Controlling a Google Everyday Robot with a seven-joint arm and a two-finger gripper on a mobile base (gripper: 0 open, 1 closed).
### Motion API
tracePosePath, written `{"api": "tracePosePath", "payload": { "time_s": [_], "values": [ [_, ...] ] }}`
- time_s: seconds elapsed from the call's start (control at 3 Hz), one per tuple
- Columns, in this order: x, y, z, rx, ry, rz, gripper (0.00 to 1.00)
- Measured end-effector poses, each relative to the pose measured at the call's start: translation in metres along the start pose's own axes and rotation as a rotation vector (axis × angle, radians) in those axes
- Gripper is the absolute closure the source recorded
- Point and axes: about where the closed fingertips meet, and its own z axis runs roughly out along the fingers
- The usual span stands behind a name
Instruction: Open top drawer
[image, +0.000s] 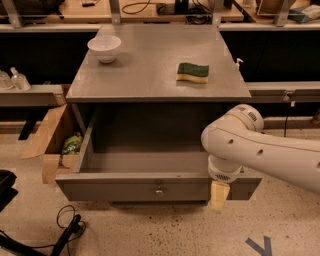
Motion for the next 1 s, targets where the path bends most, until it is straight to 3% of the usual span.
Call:
{"api": "tracePosePath", "payload": {
  "time_s": [0.33, 0.67, 1.0],
  "values": [
    [-0.005, -0.006, -0.016, -0.003, -0.011, -0.026, 0.00],
    [-0.023, -0.040, -0.079, 0.030, 0.021, -0.099, 0.26],
    [-0.033, -0.057, -0.116, 0.062, 0.041, -0.146, 0.48]
  ]
}}
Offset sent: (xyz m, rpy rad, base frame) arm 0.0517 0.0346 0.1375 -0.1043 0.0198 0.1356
